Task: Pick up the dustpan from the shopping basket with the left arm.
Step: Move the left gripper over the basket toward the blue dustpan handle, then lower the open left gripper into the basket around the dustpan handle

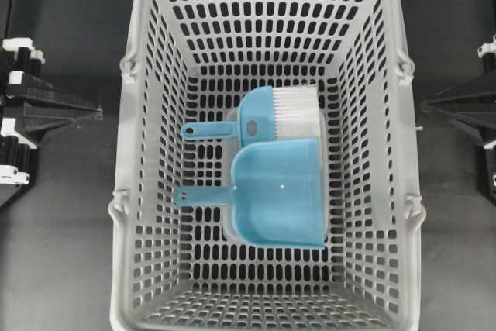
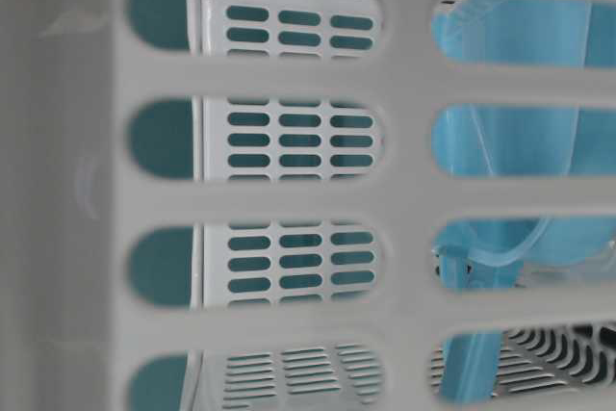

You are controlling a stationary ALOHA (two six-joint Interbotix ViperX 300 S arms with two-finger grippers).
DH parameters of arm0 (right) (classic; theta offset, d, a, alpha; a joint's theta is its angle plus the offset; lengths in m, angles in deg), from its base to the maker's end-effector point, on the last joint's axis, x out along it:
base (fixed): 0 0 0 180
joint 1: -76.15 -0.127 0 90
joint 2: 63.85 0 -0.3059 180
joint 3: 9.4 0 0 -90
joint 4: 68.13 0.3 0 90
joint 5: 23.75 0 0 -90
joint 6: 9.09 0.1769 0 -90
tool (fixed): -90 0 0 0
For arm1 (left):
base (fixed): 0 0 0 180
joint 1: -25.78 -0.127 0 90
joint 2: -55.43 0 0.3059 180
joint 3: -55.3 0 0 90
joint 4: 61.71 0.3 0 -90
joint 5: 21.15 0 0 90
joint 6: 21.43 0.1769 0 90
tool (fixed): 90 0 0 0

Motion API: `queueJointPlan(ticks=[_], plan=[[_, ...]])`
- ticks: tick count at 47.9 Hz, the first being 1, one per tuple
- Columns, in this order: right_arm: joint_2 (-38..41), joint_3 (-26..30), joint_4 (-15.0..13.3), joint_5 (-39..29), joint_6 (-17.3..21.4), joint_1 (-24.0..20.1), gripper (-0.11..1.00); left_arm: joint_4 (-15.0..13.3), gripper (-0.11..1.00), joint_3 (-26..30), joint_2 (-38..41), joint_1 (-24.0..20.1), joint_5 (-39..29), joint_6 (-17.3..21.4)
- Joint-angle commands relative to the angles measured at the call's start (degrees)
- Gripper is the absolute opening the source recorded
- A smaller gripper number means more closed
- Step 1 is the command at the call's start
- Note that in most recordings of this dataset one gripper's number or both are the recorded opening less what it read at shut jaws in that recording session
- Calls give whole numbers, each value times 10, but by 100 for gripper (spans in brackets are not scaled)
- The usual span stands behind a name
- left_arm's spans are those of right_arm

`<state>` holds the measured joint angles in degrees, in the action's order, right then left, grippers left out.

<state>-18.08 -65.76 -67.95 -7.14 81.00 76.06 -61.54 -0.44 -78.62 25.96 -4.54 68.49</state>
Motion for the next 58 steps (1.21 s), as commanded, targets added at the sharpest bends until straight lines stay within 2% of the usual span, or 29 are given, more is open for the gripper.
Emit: queueJointPlan(ticks=[1,5,10,18,24,31,53,58], plan=[[4,11,1,4,9,-6,0,24,6,37,2,2,-25,-11],[1,11,5,-2,11,-11,0,24,0,73,6,4,-79,-18],[-4,14,5,-14,21,-15,0,24,0,129,25,4,-166,-20],[-16,21,5,-44,32,-20,0,23,0,247,68,3,-344,-17],[-24,27,5,-67,32,-21,0,24,0,319,112,7,-427,-17],[-33,30,5,-87,32,-21,0,24,0,387,175,16,-489,-16],[-39,29,5,-113,25,-11,1,24,0,533,371,39,-612,-20],[-40,29,5,-113,26,-9,12,24,0,563,413,39,-651,-22]])
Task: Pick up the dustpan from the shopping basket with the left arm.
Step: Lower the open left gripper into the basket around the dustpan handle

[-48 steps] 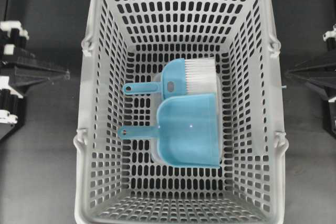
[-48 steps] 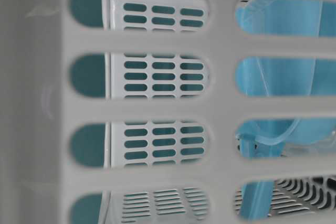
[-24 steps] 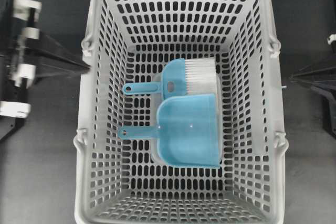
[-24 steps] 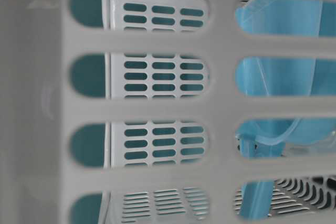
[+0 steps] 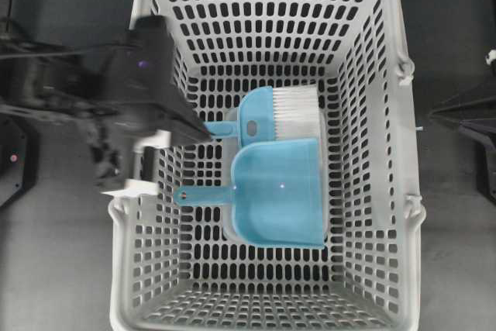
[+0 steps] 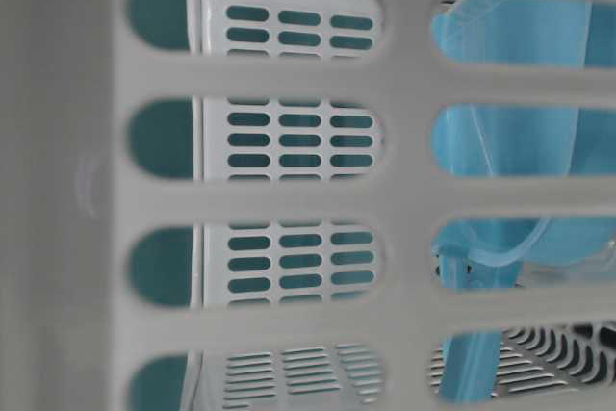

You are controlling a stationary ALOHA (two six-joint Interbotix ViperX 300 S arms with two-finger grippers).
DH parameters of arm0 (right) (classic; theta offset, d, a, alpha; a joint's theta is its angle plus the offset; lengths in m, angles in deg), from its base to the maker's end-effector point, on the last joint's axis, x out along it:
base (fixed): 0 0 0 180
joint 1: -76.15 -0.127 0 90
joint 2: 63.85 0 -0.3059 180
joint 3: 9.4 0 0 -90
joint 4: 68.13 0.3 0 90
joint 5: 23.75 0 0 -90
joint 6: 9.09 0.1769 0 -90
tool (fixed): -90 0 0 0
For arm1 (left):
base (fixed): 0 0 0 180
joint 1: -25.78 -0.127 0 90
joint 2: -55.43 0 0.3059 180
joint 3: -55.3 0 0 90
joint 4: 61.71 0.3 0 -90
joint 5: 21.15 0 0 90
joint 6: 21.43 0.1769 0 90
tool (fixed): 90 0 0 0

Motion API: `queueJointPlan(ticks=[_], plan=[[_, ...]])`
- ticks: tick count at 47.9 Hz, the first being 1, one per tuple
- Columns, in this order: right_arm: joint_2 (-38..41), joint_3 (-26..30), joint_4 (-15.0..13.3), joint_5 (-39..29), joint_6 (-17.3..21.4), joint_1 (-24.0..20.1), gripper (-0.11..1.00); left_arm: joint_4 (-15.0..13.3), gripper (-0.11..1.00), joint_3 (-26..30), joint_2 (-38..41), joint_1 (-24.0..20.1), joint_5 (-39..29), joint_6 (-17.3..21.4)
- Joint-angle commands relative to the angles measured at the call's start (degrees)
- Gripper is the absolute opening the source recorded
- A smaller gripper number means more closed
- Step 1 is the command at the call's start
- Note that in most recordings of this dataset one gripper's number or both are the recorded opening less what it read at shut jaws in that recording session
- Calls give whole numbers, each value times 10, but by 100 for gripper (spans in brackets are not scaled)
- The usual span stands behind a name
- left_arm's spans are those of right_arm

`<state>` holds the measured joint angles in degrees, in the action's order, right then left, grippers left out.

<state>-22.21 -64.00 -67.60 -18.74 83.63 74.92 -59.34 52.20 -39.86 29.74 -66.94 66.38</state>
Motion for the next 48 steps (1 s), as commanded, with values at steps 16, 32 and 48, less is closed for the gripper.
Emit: queueJointPlan(ticks=[16,32,48], plan=[[-9,9,2,-2,0,10,73,2,54,129,142,10,-171,-10],[-21,-2,2,-8,2,10,72,2,88,111,203,37,-181,-28],[-21,-7,2,-9,4,10,72,2,88,60,225,48,-155,-28]])
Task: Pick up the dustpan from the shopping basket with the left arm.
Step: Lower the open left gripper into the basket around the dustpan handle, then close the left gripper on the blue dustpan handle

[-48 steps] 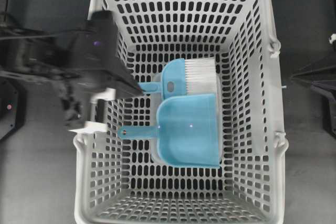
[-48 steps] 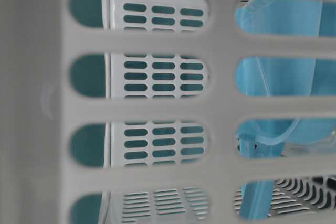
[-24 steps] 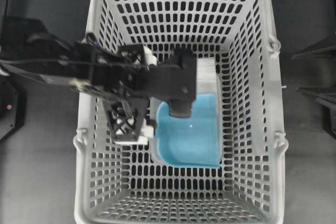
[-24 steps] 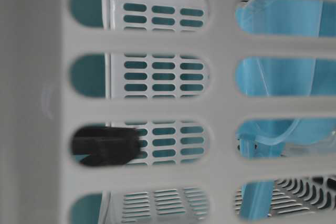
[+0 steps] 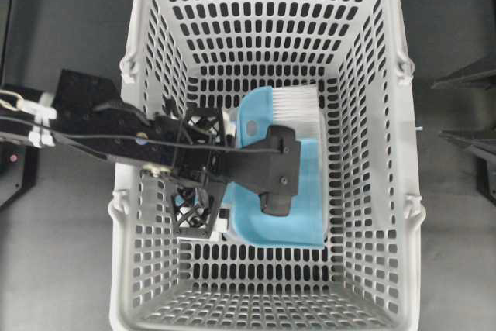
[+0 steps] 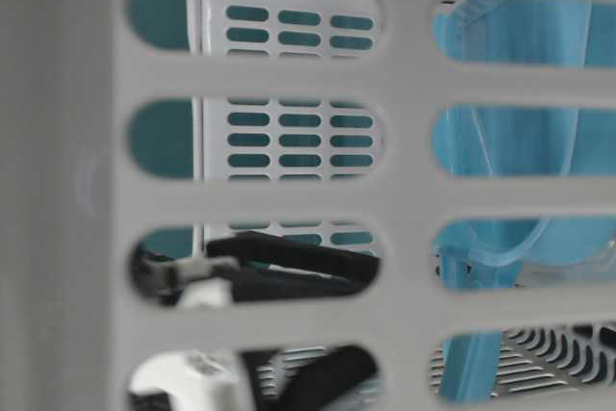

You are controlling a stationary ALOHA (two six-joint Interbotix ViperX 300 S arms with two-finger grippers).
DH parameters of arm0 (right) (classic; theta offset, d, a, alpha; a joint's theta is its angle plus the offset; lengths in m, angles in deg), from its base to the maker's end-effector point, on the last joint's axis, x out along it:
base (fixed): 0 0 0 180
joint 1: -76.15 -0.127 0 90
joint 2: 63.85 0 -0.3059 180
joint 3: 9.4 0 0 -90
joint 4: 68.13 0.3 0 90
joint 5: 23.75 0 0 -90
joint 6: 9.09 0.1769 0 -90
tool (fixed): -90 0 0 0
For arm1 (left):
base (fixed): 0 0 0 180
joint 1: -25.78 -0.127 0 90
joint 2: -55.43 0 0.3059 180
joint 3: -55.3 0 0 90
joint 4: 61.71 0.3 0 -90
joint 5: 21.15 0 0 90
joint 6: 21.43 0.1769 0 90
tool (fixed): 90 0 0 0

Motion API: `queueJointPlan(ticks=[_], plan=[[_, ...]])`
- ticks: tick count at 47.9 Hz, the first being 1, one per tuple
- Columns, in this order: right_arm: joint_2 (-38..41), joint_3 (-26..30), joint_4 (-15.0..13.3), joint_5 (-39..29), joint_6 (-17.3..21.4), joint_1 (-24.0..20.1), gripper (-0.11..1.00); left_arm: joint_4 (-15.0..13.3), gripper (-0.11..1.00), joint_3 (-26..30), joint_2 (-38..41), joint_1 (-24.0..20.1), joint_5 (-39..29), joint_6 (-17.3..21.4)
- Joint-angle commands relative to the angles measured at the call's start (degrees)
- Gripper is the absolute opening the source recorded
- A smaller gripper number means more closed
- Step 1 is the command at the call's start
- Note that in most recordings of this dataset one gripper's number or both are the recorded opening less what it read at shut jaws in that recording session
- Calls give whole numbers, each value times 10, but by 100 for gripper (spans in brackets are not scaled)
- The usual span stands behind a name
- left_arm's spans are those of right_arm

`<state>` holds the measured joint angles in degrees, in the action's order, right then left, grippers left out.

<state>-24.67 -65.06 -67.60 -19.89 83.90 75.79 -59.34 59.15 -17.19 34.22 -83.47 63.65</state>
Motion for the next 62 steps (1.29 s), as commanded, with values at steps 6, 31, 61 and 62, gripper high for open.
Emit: queueJointPlan(ticks=[6,31,61,62], plan=[[4,4,2,4,2,1,72,2,87,-33,2,4,39,-2],[-10,-9,2,-15,-4,1,72,2,29,-53,-3,4,88,4],[-76,-19,2,-99,-3,-5,72,2,29,32,-98,-10,34,2],[-77,-20,1,-99,-3,-5,72,2,29,35,-99,-11,32,2]])
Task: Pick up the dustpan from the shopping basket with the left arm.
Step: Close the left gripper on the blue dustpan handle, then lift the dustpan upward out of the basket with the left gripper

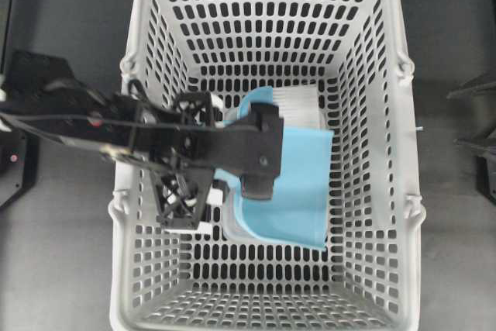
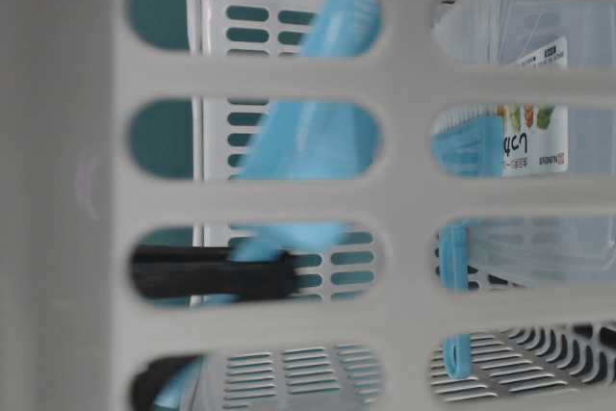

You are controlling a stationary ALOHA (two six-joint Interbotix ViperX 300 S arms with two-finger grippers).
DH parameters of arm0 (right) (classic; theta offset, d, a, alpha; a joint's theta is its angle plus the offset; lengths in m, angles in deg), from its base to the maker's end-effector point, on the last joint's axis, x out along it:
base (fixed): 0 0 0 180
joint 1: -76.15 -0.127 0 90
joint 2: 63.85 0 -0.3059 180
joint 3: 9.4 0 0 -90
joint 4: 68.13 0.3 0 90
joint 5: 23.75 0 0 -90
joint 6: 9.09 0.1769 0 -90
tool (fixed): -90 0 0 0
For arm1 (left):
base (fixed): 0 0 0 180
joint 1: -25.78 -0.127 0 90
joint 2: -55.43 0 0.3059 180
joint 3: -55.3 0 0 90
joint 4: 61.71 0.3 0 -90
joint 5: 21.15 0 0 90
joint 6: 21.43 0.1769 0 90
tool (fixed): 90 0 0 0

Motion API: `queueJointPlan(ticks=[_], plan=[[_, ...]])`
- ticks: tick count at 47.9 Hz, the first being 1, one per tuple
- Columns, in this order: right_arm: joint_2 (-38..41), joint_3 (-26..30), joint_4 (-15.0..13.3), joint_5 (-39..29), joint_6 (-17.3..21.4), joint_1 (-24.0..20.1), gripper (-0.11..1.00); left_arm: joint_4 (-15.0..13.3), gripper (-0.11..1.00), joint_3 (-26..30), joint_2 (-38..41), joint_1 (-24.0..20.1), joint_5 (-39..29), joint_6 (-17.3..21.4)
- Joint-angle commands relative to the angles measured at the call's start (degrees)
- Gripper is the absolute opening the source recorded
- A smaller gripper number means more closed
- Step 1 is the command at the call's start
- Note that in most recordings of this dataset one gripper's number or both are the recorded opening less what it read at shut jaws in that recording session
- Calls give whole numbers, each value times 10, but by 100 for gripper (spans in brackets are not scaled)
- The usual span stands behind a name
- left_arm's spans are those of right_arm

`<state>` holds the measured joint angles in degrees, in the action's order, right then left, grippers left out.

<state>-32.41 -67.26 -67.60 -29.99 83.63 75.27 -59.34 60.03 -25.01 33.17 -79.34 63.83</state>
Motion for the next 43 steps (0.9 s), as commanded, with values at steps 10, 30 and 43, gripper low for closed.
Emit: queueJointPlan(ticks=[10,30,43], plan=[[-10,-6,2,-4,4,0,72,2,29,49,-25,0,-18,1],[-30,-20,2,-11,6,0,72,2,29,69,-44,-4,-18,6],[-30,-23,2,-12,6,0,72,2,29,72,-77,-16,-14,9]])
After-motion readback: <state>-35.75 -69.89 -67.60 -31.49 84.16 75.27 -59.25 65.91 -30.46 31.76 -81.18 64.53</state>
